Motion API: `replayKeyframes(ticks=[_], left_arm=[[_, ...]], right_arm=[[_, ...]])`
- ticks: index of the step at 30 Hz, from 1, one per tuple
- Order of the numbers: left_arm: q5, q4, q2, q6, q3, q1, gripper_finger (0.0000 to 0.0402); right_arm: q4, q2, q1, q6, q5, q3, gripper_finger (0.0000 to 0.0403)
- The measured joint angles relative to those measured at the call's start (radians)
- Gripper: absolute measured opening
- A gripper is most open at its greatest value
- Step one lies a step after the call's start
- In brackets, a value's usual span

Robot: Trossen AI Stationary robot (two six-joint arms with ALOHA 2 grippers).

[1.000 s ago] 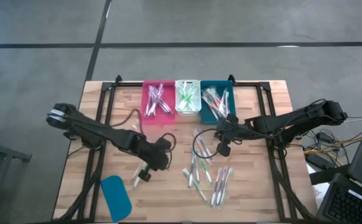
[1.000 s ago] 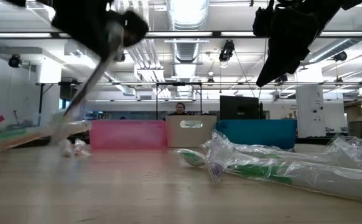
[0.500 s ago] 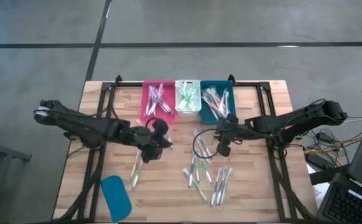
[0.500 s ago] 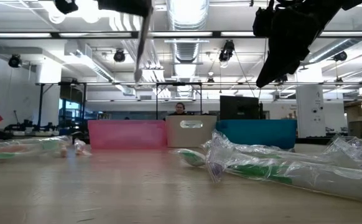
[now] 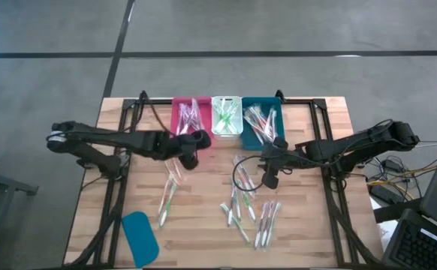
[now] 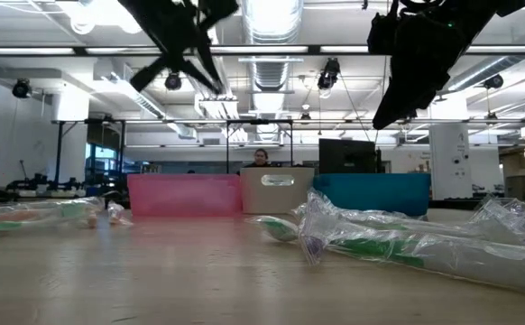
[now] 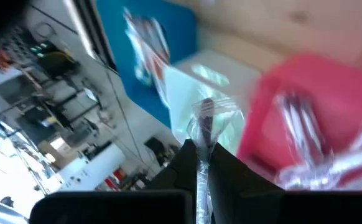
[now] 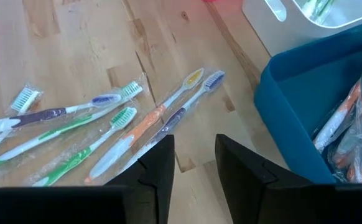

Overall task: Pick & Place Toothbrushes
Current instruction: Put the violet toothbrush into the pink bin

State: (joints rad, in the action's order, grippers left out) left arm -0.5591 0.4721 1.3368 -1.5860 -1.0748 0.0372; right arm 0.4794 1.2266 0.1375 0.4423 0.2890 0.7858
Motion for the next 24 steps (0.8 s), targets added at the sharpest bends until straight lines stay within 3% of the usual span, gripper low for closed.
replayKeyframes(ticks=[6,11,24], left_arm=[[0.002,0.019,0.046,-0.103,0.000,-0.120,0.0018],[0.081,0.041,0.083,-0.129,0.000,-0.197,0.0018],[0.128,0.036,0.256,-0.191,0.000,-0.321,0.0018]], right_arm=[[0.002,0.000,0.000,0.000,0.000,-0.003,0.0119],[0.000,0.000,0.000,-0.017,0.000,-0.004,0.0124],[-0.014,0.000,0.000,-0.053,0.002,-0.005,0.0120]])
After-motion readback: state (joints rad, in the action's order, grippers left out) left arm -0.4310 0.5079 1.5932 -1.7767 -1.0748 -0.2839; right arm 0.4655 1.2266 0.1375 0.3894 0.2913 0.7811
